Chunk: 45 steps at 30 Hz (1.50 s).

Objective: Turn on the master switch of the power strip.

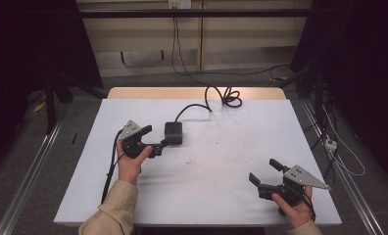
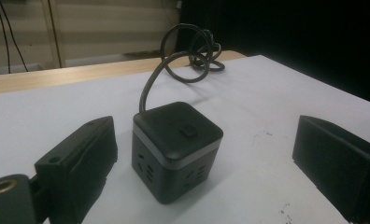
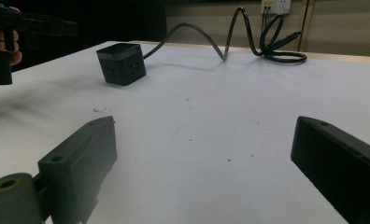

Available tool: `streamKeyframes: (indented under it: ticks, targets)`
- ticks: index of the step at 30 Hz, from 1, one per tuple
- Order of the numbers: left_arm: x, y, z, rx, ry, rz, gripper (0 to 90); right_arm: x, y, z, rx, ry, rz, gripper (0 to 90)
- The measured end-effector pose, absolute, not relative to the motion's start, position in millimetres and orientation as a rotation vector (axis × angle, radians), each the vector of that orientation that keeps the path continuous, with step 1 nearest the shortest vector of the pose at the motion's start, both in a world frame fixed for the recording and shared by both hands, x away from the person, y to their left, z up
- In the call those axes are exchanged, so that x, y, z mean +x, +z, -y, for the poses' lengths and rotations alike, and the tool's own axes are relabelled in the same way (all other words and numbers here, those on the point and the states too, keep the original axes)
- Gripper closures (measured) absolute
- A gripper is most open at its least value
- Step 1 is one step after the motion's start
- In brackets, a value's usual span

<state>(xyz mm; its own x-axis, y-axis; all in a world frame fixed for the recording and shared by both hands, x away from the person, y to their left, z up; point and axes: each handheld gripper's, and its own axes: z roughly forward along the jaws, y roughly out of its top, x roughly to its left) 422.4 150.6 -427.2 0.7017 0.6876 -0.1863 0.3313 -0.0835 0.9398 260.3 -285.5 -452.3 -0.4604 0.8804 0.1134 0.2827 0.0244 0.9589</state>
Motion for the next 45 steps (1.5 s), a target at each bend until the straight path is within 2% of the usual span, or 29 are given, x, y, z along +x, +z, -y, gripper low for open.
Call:
streamKeyframes:
  ticks: [27, 38, 42, 45]
  targets:
    - [439, -428, -143, 1.689, 0.365, -0.859, 8.9, 260, -452, 285, 1.190, 1.471, -1.782, 6.2]
    - [440, -428, -143, 1.691, 0.389, -0.845, 21.3, 261, -452, 285, 1.184, 1.470, -1.785, 6.3]
    - [440, -427, -142, 1.689, 0.394, -0.846, 29.1, 261, -452, 285, 1.187, 1.468, -1.789, 6.3]
    - [441, -426, -142, 1.706, 0.393, -0.848, 30.8, 261, -452, 285, 1.187, 1.470, -1.789, 6.3]
